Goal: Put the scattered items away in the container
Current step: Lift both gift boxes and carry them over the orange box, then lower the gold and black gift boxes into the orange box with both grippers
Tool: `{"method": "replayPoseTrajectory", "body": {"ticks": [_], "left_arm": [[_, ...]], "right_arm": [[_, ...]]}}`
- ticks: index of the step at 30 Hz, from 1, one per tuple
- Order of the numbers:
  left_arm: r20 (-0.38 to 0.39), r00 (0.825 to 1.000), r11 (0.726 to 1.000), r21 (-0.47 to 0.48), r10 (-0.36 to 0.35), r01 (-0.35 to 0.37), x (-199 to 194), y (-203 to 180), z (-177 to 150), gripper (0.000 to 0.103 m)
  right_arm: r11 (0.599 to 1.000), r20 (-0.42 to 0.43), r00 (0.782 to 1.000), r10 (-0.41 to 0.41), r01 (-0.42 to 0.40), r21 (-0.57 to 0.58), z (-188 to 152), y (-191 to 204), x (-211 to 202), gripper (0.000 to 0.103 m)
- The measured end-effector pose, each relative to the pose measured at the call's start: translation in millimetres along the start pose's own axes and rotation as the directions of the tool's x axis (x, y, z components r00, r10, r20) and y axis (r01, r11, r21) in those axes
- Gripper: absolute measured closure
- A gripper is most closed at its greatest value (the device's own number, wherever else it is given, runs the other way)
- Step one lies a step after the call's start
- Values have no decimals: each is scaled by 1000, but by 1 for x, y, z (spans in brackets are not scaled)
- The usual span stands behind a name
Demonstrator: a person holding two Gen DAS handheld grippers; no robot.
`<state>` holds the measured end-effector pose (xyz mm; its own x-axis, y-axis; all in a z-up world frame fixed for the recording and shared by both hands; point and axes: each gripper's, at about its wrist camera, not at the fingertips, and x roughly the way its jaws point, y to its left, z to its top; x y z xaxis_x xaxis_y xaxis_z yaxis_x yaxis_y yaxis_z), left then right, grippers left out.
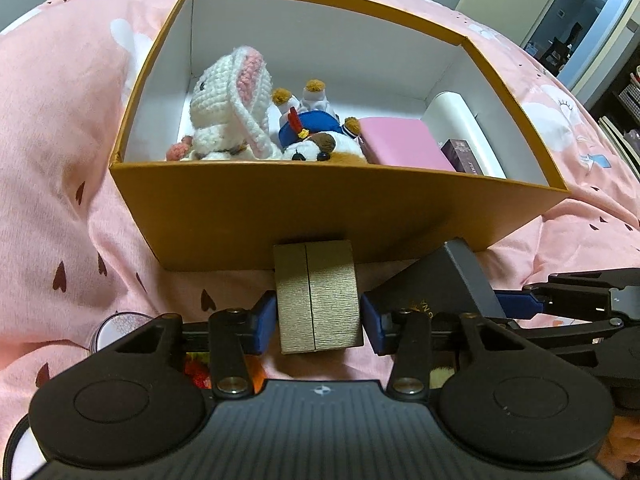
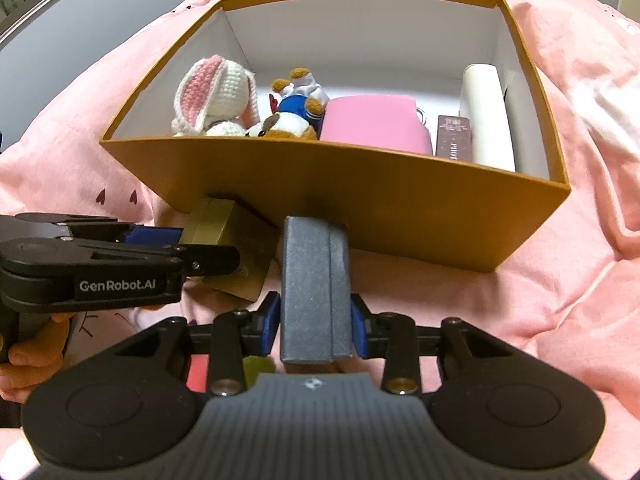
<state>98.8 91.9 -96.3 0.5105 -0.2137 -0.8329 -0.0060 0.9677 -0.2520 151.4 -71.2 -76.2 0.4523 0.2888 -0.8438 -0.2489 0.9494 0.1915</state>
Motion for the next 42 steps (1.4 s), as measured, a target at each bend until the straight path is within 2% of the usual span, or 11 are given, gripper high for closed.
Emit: {"method": "replayPoseTrajectory", "body": {"ticks": [8, 18, 25, 34, 42], "left_arm": [[0, 1000, 1000, 11, -4, 4, -10, -2, -1, 52], [-4, 999, 998, 56, -34, 34, -37, -13, 1, 52], [11, 998, 994, 89, -65, 64, -63, -24, 7, 52], [110, 991, 994, 83, -79, 70, -101, -32, 24, 52], [197, 978, 996, 67, -71, 59, -120, -32, 52, 52]], "right_arm": [[1000, 17, 1000, 0, 0, -19, 1, 2, -8, 65], [995, 46, 999, 8, -3, -96, 6, 9, -32, 66], [990, 65, 996, 63, -54, -129, 14, 12, -58, 66], [979, 127, 985, 114, -90, -181, 33, 20, -102, 66], [971, 202, 970, 137, -91, -220, 66, 22, -127, 66]]}}
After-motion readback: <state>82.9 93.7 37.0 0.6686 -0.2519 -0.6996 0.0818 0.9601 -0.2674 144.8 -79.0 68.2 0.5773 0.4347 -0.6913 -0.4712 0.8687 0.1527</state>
